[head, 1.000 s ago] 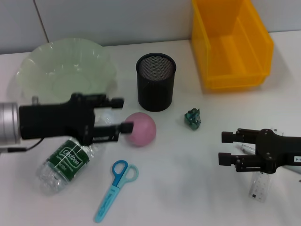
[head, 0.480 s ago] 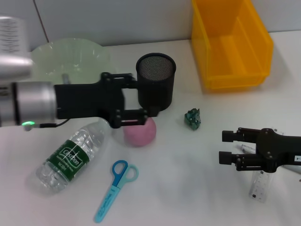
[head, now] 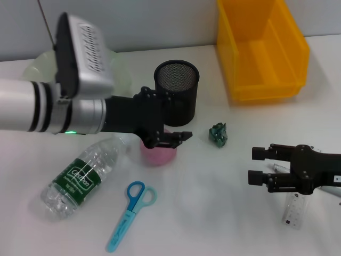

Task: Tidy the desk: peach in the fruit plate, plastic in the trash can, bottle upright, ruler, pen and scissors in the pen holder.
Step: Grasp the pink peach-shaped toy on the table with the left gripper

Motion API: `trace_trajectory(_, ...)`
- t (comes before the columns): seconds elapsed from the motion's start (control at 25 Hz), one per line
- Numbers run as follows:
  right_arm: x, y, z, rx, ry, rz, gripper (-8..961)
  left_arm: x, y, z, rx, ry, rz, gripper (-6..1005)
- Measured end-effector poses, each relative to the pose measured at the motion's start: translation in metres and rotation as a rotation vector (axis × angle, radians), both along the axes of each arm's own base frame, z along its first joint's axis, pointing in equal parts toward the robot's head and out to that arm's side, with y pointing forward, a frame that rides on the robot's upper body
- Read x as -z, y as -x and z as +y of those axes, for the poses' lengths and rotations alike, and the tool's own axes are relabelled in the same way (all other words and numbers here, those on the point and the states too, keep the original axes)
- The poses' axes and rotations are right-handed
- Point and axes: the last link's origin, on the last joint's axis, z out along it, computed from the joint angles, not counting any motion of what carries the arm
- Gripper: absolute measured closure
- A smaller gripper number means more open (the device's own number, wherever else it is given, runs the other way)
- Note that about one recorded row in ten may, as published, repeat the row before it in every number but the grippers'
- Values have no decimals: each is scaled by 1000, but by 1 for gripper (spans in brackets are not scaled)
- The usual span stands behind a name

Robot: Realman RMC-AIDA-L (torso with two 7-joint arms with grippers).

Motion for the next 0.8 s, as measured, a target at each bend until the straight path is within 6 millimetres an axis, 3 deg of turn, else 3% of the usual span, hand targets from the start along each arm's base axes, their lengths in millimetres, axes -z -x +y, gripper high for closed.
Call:
trace_trajectory(0.56,-1,0,2,1,-4,-3,134,9,0,4,32,1,164,324)
trace_trajectory(0.8,0,0,2,1,-4,-3,134,23,5,3,49,-27,263,324)
